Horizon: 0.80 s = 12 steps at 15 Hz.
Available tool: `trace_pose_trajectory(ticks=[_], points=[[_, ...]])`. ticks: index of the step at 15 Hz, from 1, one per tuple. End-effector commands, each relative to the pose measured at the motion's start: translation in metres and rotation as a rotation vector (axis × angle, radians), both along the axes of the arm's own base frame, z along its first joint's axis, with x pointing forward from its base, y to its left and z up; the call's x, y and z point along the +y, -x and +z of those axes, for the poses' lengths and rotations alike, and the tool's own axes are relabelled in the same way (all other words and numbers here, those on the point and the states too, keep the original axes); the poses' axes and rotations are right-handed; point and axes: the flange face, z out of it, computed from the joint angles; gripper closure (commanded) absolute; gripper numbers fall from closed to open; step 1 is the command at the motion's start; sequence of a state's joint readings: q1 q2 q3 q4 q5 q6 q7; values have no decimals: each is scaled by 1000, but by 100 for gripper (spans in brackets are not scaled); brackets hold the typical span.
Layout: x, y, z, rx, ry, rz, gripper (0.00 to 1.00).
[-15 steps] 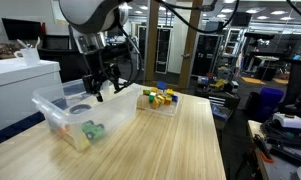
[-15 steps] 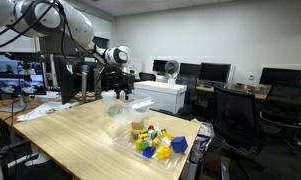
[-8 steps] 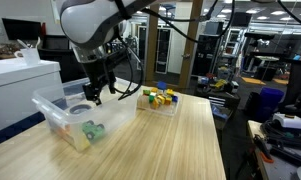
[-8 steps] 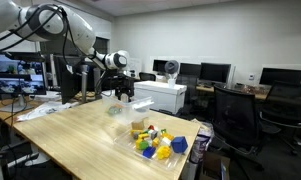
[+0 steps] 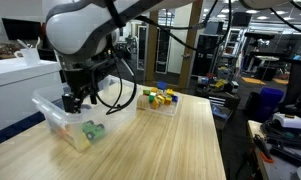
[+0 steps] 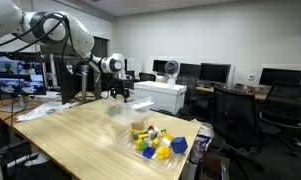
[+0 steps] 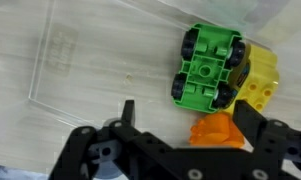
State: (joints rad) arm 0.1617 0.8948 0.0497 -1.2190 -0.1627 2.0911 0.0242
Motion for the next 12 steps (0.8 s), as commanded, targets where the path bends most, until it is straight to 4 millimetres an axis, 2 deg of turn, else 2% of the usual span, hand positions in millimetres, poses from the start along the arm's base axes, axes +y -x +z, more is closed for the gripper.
trace_pose_trajectory(ticks=[1, 6, 8, 12], points=[[5, 1, -6, -19, -57, 45, 0], [9, -4, -17, -55, -84, 59, 0], [12, -6, -30, -82, -119, 113, 0], [14, -10, -38, -129, -185, 186, 0]])
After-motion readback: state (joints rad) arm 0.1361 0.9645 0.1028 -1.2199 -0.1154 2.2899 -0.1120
